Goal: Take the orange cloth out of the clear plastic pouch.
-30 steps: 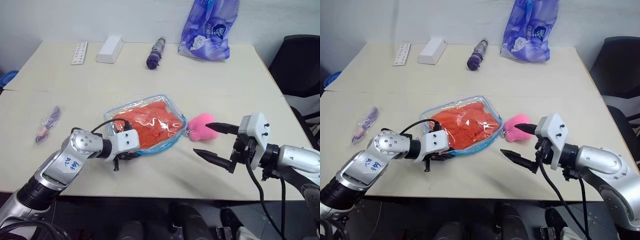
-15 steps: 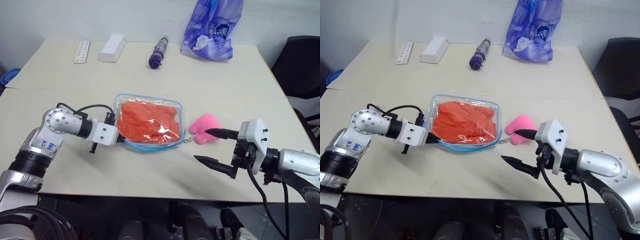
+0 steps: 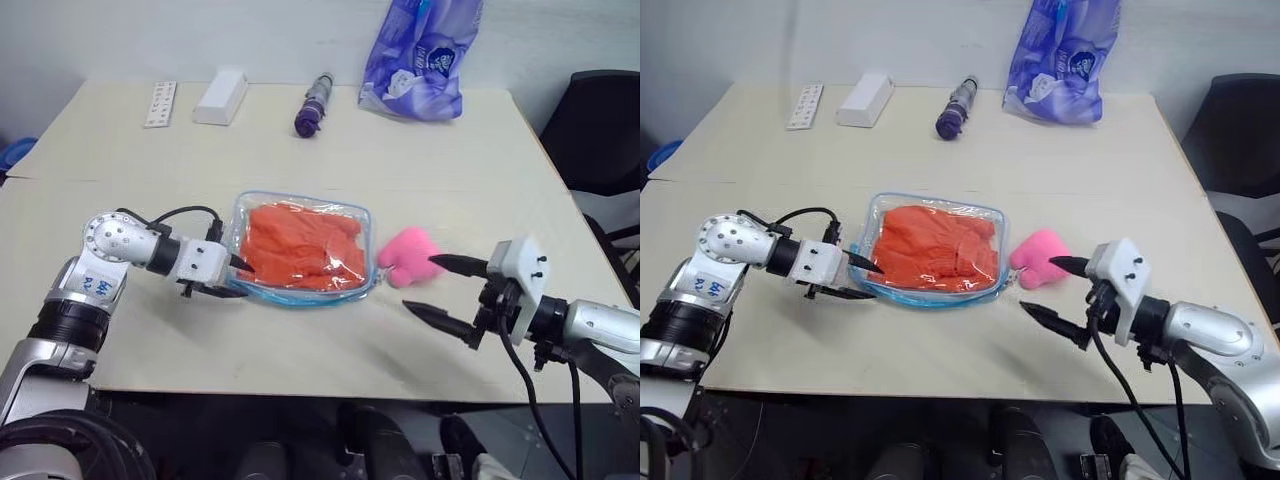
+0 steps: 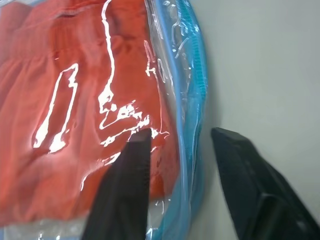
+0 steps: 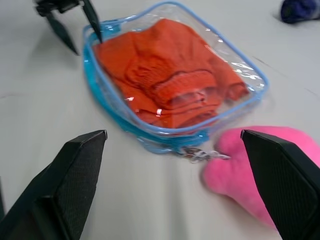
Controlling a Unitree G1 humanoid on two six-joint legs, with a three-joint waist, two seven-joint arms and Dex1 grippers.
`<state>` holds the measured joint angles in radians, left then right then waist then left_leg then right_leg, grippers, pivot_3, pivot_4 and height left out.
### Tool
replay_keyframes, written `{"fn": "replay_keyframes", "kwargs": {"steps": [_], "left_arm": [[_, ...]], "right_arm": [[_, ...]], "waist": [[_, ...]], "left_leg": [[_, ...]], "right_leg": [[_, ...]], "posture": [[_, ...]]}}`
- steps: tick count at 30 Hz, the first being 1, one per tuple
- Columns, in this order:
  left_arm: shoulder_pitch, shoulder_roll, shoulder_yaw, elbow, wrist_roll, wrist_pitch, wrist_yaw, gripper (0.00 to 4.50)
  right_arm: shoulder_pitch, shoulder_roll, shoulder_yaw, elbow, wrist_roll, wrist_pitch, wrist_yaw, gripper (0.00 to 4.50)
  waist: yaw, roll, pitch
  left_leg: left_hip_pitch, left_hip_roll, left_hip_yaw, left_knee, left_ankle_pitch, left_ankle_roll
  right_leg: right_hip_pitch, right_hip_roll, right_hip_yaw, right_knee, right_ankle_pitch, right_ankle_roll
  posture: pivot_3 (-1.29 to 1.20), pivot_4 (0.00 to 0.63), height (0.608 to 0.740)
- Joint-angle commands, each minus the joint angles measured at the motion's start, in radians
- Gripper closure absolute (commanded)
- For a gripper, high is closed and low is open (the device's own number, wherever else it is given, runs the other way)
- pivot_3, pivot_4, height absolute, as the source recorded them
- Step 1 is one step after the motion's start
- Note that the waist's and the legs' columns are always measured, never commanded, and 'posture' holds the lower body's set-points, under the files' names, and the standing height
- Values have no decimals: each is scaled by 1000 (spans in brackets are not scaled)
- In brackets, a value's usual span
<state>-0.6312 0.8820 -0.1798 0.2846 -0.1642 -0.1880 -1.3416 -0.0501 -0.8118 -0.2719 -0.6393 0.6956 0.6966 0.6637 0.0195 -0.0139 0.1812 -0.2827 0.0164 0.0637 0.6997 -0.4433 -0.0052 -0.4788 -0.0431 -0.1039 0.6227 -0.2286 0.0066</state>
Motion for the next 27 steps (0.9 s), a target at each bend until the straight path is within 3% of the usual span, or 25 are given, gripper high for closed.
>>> {"fn": "replay_keyframes", "kwargs": {"steps": [1,5,9,12,16,24,27], "left_arm": [[70,70,149,-272,-233,400,41,1576],[125,119,284,-467,-464,766,119,1576],[130,103,360,-549,-563,891,194,1576],[124,104,354,-566,-543,889,215,1550],[118,99,345,-570,-521,873,239,1550],[131,98,330,-566,-476,832,249,1550],[112,87,314,-552,-471,826,246,1550]], "right_arm": [[-35,29,-23,86,-46,-27,-50,0],[-118,85,24,238,-89,-27,-77,0],[-239,160,101,468,-153,-62,-57,0],[-289,186,138,582,-174,-81,-14,581],[-297,193,146,623,-178,-98,32,1913],[-183,156,22,394,-79,-71,60,4432],[-130,162,-12,228,-35,-143,107,4471]], "waist": [[-2,0,0],[-6,0,0],[-17,0,0],[-21,0,0],[-21,0,0],[-19,1,0],[-19,1,1]], "left_leg": [[0,0,-1,0,0,0],[0,0,-4,0,0,0],[0,0,-3,0,0,0],[0,0,-3,0,1,-1],[0,0,-3,0,1,-1],[0,0,-3,0,1,-2],[0,0,-3,0,1,-2]], "right_leg": [[0,0,0,0,0,0],[0,0,2,0,0,0],[2,0,3,0,0,0],[1,0,3,2,0,0],[-1,0,2,2,0,-1],[-1,-1,1,1,0,0],[0,-1,2,1,0,0]], "posture": [[0,150,740],[0,150,740],[0,150,740],[0,150,740],[0,150,740],[0,150,740],[0,150,740]]}}
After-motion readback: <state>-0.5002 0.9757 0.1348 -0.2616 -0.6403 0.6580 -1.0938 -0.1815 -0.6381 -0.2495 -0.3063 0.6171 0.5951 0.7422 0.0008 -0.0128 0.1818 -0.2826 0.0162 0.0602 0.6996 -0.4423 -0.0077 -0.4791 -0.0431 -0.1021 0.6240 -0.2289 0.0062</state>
